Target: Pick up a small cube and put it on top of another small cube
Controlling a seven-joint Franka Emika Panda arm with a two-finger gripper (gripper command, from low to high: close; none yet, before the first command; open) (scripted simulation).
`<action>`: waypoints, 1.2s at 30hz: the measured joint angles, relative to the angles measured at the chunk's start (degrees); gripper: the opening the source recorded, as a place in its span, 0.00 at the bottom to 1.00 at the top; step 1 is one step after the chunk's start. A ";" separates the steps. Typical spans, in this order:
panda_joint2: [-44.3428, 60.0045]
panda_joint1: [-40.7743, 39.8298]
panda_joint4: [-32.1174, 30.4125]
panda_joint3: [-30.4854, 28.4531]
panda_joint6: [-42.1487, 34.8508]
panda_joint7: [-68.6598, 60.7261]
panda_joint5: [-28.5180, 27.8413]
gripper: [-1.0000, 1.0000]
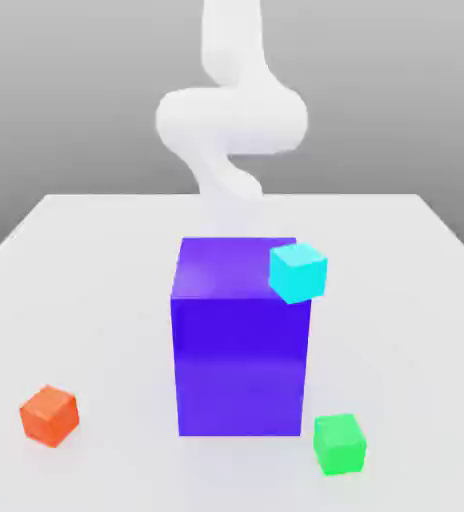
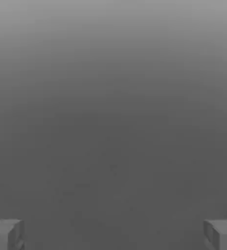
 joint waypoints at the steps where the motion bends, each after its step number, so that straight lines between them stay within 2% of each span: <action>1: 1.05 0.94 -1.75 0.06 -0.95 -1.05 0.02 0.50; 6: 6.37 5.15 -10.57 0.73 -5.95 -6.71 0.53 0.50; 10: 13.35 7.39 -17.68 1.33 -2.64 -9.79 0.82 0.50; 11: 15.64 7.75 -19.43 1.47 -0.35 -10.27 0.86 0.00; 18: 18.02 8.16 -20.81 1.65 1.33 -10.83 0.90 0.00; 23: 13.53 8.02 -16.53 1.66 -8.15 -10.11 0.97 0.00; 36: 9.86 -2.14 -18.46 5.86 -9.83 22.79 3.78 0.00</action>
